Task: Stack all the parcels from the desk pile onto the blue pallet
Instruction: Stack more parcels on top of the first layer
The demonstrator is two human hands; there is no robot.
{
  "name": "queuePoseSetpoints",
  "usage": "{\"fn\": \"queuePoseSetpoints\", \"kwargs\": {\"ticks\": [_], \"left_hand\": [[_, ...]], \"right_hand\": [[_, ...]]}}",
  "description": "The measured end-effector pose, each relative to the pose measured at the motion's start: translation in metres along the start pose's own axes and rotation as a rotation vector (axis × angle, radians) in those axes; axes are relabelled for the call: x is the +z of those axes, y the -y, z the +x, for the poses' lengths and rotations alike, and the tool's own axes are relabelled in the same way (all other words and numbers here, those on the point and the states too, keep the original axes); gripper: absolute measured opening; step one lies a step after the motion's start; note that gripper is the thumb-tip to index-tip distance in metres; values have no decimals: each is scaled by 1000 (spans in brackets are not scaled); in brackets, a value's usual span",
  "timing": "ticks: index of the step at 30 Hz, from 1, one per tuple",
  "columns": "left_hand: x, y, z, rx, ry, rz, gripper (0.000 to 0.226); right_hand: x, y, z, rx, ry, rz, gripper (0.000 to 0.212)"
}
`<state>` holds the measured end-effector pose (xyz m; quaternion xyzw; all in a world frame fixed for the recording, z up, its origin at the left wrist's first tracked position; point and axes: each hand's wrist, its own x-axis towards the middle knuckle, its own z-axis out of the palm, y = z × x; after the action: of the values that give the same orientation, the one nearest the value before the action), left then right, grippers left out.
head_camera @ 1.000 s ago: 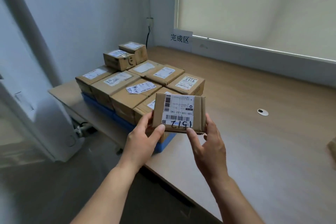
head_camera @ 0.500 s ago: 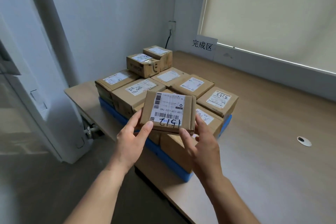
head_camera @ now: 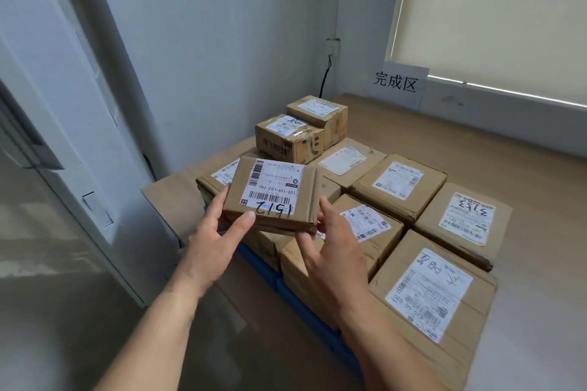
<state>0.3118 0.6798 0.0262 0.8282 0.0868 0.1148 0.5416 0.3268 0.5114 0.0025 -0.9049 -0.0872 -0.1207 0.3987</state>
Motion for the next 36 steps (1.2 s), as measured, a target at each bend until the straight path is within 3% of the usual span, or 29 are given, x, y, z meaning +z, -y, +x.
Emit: {"fn": "queuePoseSetpoints", "kwargs": {"ticks": [3,8,22,36], "left_hand": [[-11,23,27,-27,39,-2,66],[-26,47,83,-23,101,47,43],[-54,83,264,49,478,153,33],[-48,107,321,129,645,192,32]], "right_hand": [[16,4,16,29,12,-8,65],[44,14,51,75,-10,-40,61],[137,50,149,413,-105,-205,55],[175,50,180,540,-217,-216,55]]}}
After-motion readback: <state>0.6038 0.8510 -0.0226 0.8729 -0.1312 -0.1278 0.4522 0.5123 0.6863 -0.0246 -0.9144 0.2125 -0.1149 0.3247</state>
